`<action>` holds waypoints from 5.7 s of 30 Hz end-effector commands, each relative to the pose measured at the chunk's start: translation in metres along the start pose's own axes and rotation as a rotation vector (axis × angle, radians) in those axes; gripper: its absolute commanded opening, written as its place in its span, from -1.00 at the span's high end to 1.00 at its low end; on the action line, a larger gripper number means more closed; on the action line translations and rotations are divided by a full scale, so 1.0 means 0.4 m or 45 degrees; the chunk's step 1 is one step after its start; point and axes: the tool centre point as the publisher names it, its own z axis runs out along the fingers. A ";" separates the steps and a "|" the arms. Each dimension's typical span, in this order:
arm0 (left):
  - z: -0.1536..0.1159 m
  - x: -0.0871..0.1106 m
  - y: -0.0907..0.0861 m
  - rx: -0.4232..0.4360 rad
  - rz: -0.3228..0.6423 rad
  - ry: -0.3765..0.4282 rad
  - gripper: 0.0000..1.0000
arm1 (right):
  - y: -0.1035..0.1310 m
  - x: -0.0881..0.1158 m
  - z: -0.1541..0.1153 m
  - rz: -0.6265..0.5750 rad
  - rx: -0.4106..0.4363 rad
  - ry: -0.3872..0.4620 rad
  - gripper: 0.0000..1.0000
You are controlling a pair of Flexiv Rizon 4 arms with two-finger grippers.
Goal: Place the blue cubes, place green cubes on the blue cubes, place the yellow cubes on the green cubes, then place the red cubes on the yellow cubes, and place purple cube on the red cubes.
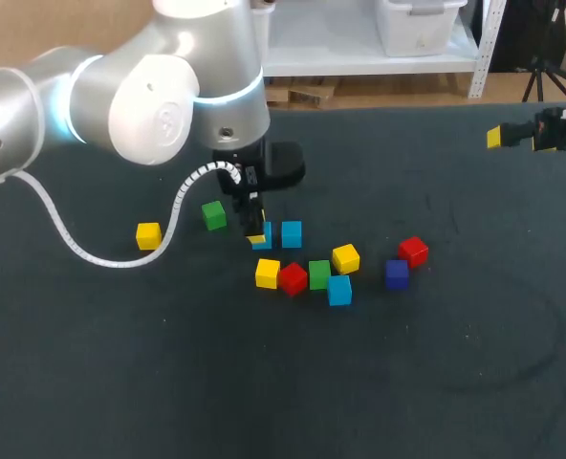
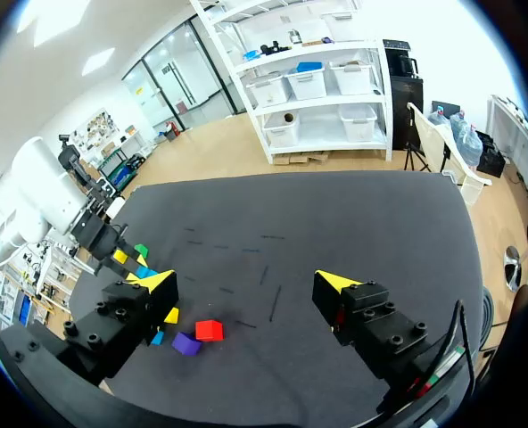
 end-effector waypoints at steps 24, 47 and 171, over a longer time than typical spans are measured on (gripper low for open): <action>0.002 0.002 0.012 0.006 0.010 0.003 0.80 | 0.002 0.001 -0.001 0.001 0.005 -0.001 -1.00; 0.005 0.002 0.018 0.006 0.011 0.009 0.25 | 0.002 0.001 -0.001 0.001 0.005 -0.001 -1.00; -0.279 0.290 -0.105 -0.033 0.343 -0.246 -1.00 | 0.158 0.041 -0.046 -1.491 -0.802 0.274 -1.00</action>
